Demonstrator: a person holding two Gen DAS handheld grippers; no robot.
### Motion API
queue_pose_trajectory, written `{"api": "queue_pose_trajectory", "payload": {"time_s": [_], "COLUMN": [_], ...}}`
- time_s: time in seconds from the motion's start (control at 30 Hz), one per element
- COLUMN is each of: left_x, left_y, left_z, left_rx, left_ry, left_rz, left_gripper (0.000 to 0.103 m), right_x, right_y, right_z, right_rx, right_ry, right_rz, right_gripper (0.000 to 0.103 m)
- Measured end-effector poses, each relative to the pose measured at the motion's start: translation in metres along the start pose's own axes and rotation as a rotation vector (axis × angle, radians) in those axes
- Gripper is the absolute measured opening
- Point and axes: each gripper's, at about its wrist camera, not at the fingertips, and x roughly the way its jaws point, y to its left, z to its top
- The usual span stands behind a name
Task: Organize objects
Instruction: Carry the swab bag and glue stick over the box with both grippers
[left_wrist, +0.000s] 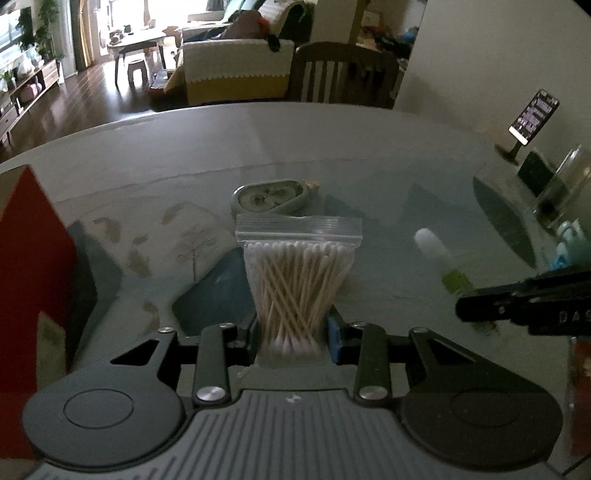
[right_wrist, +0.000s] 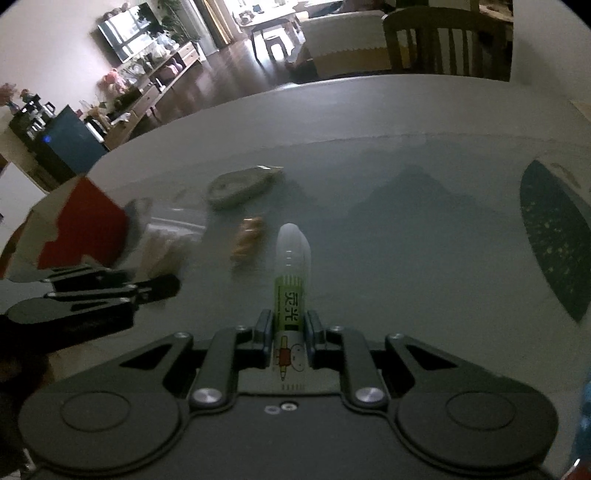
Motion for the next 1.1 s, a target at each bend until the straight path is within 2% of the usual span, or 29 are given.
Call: {"api": "queue_pose_trajectory", "payload": {"time_s": [0.43, 0.8, 1.1], "left_x": [-0.083, -0.142, -0.172], "left_y": [0.041, 0.11, 0.174], "left_z": [-0.015, -0.024, -0.029], "left_rx": [-0.029, -0.034, -0.058], "left_ry": [-0.051, -0.083, -0.095], "left_rz": [0.004, 0.013, 0.057], "left_gripper": [0.034, 0.034, 0.034], "right_x": [-0.025, -0.014, 0.004], "right_y": [0.096, 0.187, 0.258], "right_z": [-0.003, 0.0, 0.007], "right_rx": [-0.062, -0.122, -0.185], "right_ry": [-0.033, -0.061, -0.066], "right_rz": [0.049, 0.085, 0.092], "right_gripper": [0.017, 0.017, 0.017]}}
